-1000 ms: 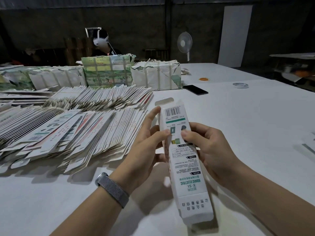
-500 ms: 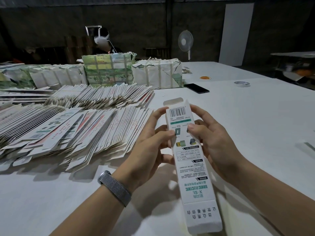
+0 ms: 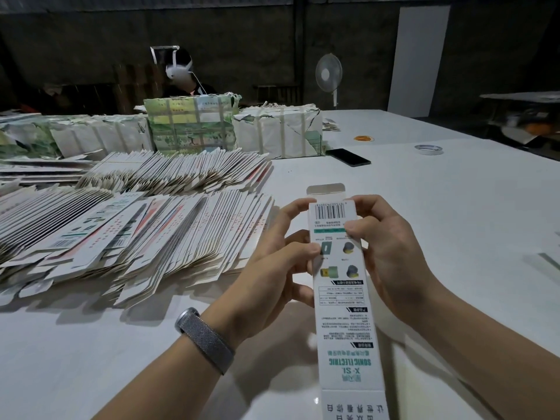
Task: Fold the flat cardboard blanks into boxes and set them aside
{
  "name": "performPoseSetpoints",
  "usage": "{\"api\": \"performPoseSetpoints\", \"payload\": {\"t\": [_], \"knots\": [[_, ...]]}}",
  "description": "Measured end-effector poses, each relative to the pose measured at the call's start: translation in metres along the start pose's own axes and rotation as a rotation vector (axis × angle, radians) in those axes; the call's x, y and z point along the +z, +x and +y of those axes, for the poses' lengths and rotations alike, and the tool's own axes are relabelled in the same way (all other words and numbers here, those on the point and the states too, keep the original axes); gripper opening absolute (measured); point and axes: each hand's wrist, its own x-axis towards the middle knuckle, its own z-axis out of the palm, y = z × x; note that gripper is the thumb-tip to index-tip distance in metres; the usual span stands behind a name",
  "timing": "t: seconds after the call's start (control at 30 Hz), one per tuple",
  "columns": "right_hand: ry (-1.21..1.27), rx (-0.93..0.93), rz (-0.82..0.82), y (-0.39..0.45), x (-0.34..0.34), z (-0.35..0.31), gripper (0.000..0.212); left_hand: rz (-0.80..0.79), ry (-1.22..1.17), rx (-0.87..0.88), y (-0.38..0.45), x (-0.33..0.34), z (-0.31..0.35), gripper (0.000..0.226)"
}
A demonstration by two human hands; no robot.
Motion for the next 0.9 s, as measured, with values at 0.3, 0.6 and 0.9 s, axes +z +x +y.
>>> {"api": "performPoseSetpoints", "payload": {"t": [0.3,0.6,0.9], "knots": [[0.114,-0.044,0.046,-0.001,0.001,0.005,0.025,0.062,0.012,-0.017,-0.001,0.004,-0.001,0.032],[0.113,-0.004,0.05,0.0,0.002,0.011,0.029,0.131,0.121,-0.028,0.0,0.006,-0.007,0.043],[0.117,0.01,0.031,0.003,0.0,0.013,0.023,0.113,0.111,-0.063,0.0,0.002,-0.005,0.045]]}}
